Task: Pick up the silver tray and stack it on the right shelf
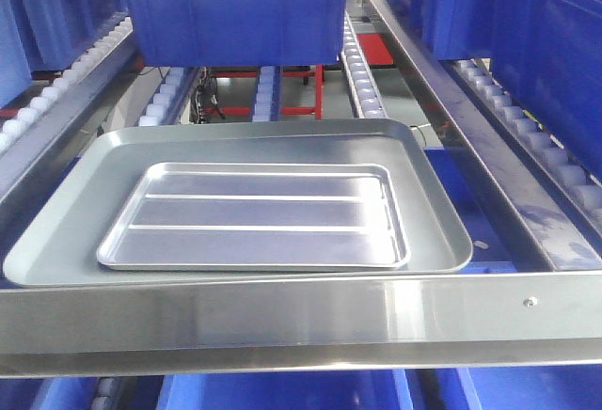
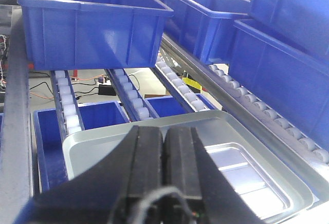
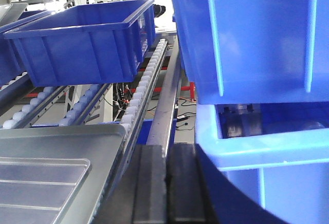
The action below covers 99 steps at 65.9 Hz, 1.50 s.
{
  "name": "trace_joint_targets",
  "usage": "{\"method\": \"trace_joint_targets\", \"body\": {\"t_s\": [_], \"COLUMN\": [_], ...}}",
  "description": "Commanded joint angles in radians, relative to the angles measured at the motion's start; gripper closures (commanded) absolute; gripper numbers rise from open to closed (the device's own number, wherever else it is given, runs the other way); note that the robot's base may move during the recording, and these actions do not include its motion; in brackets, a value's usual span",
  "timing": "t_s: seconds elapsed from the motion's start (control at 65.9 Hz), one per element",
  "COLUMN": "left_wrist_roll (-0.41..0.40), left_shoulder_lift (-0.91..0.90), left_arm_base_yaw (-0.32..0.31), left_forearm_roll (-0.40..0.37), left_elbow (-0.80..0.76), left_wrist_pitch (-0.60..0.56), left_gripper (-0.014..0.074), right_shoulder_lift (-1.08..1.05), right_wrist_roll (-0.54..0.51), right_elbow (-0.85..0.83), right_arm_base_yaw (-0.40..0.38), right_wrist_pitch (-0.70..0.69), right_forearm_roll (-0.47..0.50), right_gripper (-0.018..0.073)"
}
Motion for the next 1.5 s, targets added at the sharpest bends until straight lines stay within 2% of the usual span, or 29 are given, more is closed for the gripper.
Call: {"method": "trace_joint_targets", "body": {"t_s": [0.0, 0.106, 0.137, 0.182, 0.228, 0.258, 0.303, 0.364, 0.486, 0.546, 0.607, 1.487], "left_wrist_roll": [0.002, 0.002, 0.002, 0.002, 0.009, 0.046, 0.154, 0.229, 0.254, 0.256, 0.256, 0.256], "left_shoulder_lift": [0.003, -0.004, -0.015, -0.049, -0.095, -0.135, -0.207, -0.301, -0.447, -0.488, -0.499, -0.499], "left_arm_base_yaw": [-0.007, -0.007, -0.003, 0.017, 0.041, 0.064, 0.111, 0.174, 0.295, 0.335, 0.360, 0.367], "left_forearm_roll": [-0.002, -0.009, -0.043, -0.150, -0.143, -0.144, -0.152, -0.160, -0.195, -0.195, -0.204, -0.204], "left_elbow": [-0.027, -0.002, 0.013, 0.041, 0.069, 0.093, 0.129, 0.166, 0.204, 0.210, 0.222, 0.222], "left_wrist_pitch": [-0.078, -0.096, -0.091, -0.089, -0.073, -0.066, -0.048, -0.017, 0.101, 0.167, 0.167, 0.170], "left_gripper": [0.0687, 0.0687, 0.0687, 0.0689, 0.0689, 0.0689, 0.0689, 0.0689, 0.0689, 0.0689, 0.0689, 0.0689], "right_shoulder_lift": [-0.018, -0.018, -0.018, -0.018, -0.018, -0.018, -0.018, -0.018, -0.018, -0.018, -0.018, -0.018], "right_wrist_roll": [-0.012, -0.012, -0.012, -0.012, -0.012, -0.012, -0.012, -0.012, -0.012, -0.012, -0.012, -0.012], "right_elbow": [-0.001, -0.001, -0.001, -0.001, -0.001, -0.001, -0.001, -0.001, -0.001, -0.001, -0.001, -0.001], "right_arm_base_yaw": [-0.008, -0.008, -0.008, -0.008, -0.008, -0.008, -0.008, -0.008, -0.008, -0.008, -0.008, -0.008], "right_wrist_pitch": [-0.083, -0.083, -0.083, -0.083, -0.083, -0.083, -0.083, -0.083, -0.083, -0.083, -0.083, -0.083], "right_forearm_roll": [-0.001, -0.001, -0.001, -0.001, -0.001, -0.001, -0.001, -0.001, -0.001, -0.001, -0.001, -0.001], "right_gripper": [0.0508, 0.0508, 0.0508, 0.0508, 0.0508, 0.0508, 0.0508, 0.0508, 0.0508, 0.0508, 0.0508, 0.0508]}}
